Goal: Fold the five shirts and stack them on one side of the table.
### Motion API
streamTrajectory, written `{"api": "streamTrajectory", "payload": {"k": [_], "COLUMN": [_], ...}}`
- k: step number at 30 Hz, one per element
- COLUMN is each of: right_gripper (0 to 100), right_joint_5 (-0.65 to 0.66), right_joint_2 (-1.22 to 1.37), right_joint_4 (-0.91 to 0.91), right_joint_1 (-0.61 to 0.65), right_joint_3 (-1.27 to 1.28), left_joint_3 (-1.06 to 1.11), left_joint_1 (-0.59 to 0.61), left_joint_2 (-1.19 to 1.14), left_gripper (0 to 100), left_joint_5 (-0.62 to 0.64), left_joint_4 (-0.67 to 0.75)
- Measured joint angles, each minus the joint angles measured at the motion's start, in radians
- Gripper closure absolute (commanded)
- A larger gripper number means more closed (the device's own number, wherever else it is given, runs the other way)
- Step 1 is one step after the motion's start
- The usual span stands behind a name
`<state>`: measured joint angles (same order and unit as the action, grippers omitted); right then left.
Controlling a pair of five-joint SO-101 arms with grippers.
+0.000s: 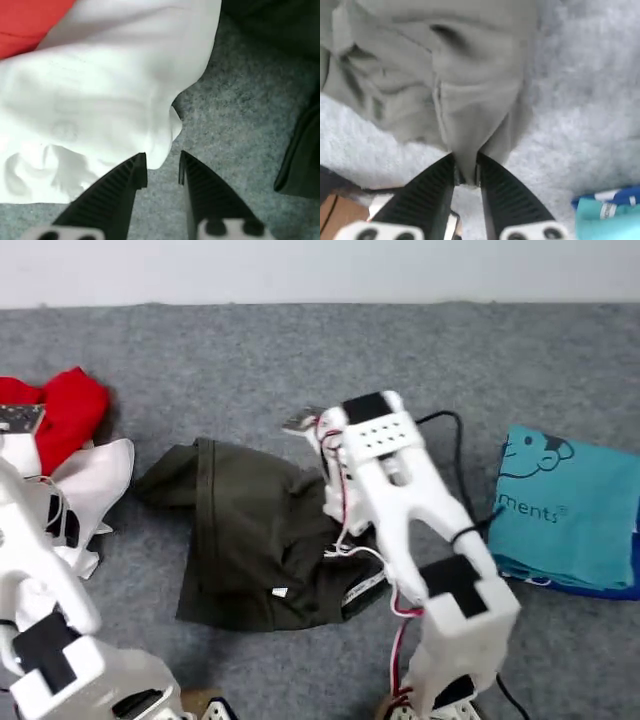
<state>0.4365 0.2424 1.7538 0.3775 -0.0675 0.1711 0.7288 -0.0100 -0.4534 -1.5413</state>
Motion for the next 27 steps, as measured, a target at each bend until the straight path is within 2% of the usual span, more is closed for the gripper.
{"api": "streamTrajectory", "payload": {"k": [8, 16, 22, 27], "right_gripper": [98.8, 97.4, 81.8, 81.1], "right_joint_5": [0.157, 0.259, 0.262, 0.226], "right_joint_2": [-0.239, -0.27, -0.281, -0.33], "right_joint_4": [0.0, -0.068, -0.011, 0.0], "right_joint_1": [-0.224, -0.477, -0.442, -0.327], "right_joint_3": [0.33, 0.365, 0.293, 0.124], "left_joint_3": [0.021, 0.13, 0.258, 0.388], "left_joint_1": [0.0, -0.066, -0.158, -0.19], "left_joint_2": [0.054, 0.175, 0.33, 0.437], "left_gripper": [89, 89, 89, 89], "left_joint_5": [0.0, 0.0, 0.0, 0.0], "left_joint_4": [0.0, 0.002, 0.002, 0.075]}}
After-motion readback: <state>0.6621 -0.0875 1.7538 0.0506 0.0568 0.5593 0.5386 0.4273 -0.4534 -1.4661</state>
